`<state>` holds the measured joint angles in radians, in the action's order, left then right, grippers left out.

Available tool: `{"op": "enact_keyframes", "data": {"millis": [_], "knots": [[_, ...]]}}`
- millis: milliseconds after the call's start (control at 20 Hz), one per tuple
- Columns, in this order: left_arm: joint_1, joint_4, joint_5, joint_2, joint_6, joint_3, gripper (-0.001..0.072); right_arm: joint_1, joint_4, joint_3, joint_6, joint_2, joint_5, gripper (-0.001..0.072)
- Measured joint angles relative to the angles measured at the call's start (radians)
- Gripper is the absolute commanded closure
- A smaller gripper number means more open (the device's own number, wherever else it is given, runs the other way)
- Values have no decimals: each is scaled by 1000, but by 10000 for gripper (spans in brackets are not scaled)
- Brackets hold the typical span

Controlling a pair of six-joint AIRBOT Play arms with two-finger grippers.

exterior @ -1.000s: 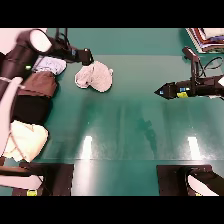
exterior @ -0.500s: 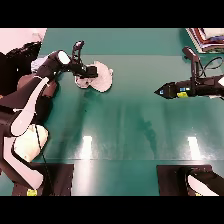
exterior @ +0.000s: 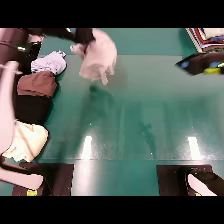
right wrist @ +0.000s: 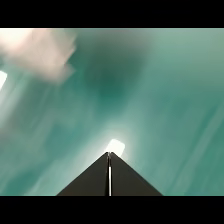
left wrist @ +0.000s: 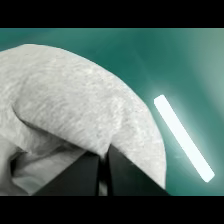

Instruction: Fold the shirts.

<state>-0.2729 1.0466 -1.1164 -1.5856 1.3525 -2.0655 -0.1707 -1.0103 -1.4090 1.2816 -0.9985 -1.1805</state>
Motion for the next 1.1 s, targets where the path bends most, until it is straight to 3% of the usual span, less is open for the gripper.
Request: {"op": "enact_keyframes", "data": {"millis": [200, 450, 550, 800, 1100], "knots": [[-95, -3, -138, 197, -58, 42, 686, 107, -8, -115, 3, 89, -5, 698], [-241, -2, -299, 262, -80, 208, 670, 205, -10, -156, 10, 189, -47, 698], [-282, -2, -269, 264, -84, 333, 95, 229, -11, -160, 11, 207, -75, 698], [-275, 35, -166, 259, -35, 568, 104, 252, -11, -162, 13, 214, -155, 698], [-88, 63, -229, 269, 21, 746, 104, 257, -5, -163, 39, 158, -217, 698]]}}
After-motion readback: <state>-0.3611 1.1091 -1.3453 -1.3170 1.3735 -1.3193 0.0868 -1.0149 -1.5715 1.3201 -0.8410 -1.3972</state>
